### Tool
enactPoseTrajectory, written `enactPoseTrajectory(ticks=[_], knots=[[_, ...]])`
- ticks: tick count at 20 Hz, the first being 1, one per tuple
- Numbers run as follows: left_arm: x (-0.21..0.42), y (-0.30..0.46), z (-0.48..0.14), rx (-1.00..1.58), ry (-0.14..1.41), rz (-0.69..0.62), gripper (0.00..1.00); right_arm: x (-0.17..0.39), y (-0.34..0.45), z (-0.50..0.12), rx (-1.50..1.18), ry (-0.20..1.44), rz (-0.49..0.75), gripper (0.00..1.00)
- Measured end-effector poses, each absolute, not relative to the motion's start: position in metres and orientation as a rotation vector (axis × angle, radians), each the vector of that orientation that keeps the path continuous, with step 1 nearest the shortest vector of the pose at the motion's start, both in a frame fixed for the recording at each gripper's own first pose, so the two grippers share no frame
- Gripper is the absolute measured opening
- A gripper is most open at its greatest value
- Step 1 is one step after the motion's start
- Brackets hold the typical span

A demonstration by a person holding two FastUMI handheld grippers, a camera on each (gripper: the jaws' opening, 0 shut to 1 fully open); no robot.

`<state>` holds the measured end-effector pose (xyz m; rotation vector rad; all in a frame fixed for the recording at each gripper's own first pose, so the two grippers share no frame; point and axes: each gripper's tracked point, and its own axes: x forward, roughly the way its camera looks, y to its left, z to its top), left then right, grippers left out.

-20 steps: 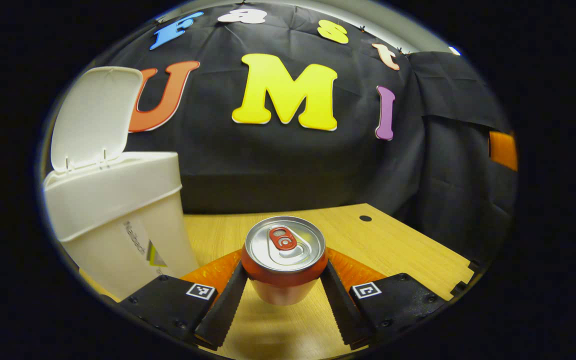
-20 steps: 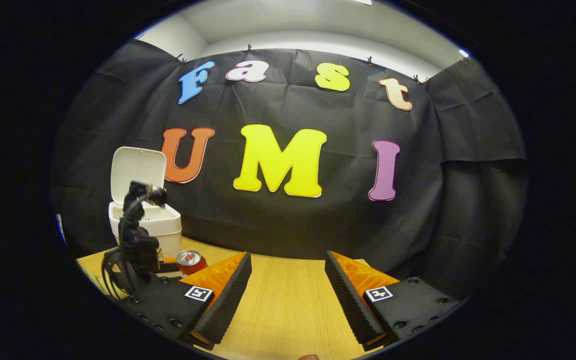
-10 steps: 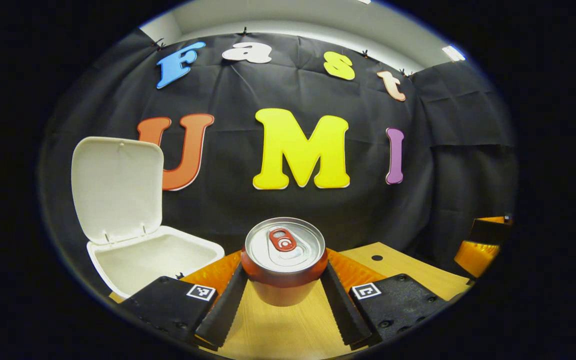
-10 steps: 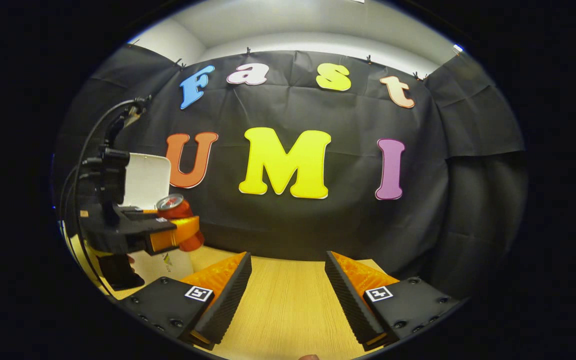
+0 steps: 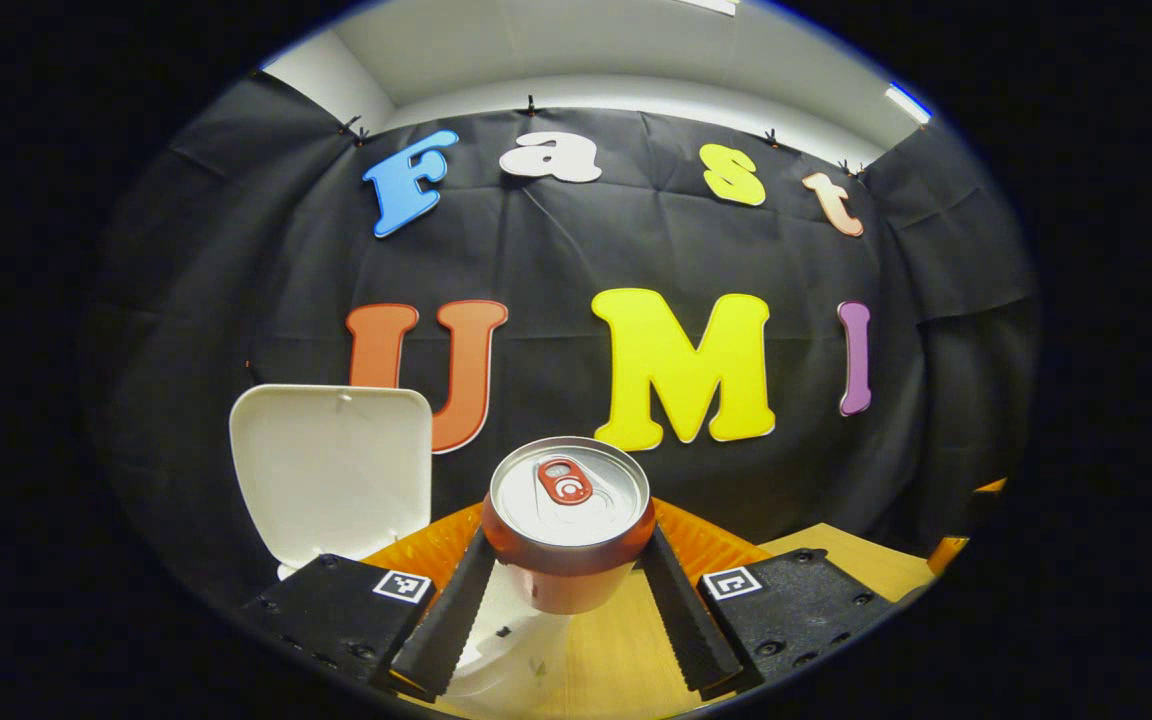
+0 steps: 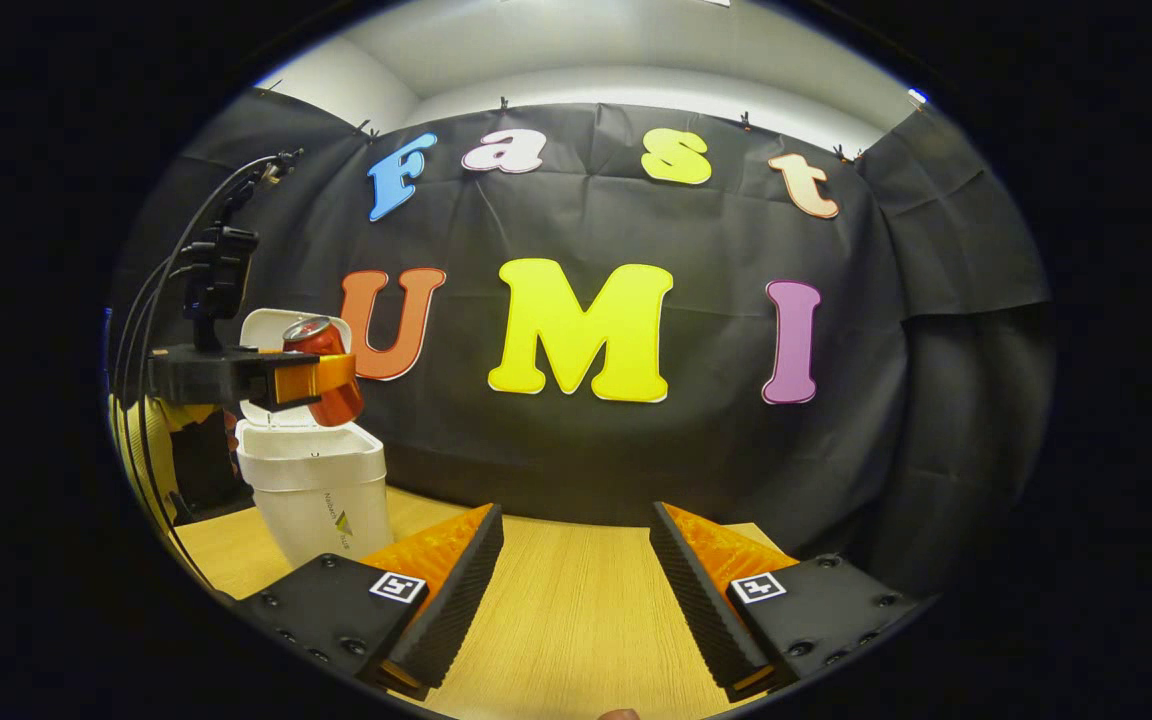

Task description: Press the lid of the desktop garbage bin to open it, pick up the crumpled paper on the desktop and throw it into the bin, then pick up the pop can on the desktop and drop it into the bin, and finally close the garbage bin lid.

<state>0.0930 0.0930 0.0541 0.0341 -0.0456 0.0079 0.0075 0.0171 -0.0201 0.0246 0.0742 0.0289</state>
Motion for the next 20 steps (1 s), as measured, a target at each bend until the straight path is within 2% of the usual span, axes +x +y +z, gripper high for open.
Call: enactPoseTrajectory(ticks=[9, 14, 20], knots=[[0.102, 0.163, 0.034, 0.092, 0.000, 0.167, 0.83, 0.011, 0.017, -0.025, 0.039, 0.100, 0.033, 0.94], [0.107, 0.178, 0.020, 0.067, 0.046, 0.197, 0.84, 0.011, 0.019, -0.026, 0.027, 0.111, 0.037, 0.94], [0.107, 0.178, 0.030, 0.036, 0.045, 0.203, 0.89, 0.012, 0.023, -0.025, 0.006, 0.117, 0.064, 0.94]])
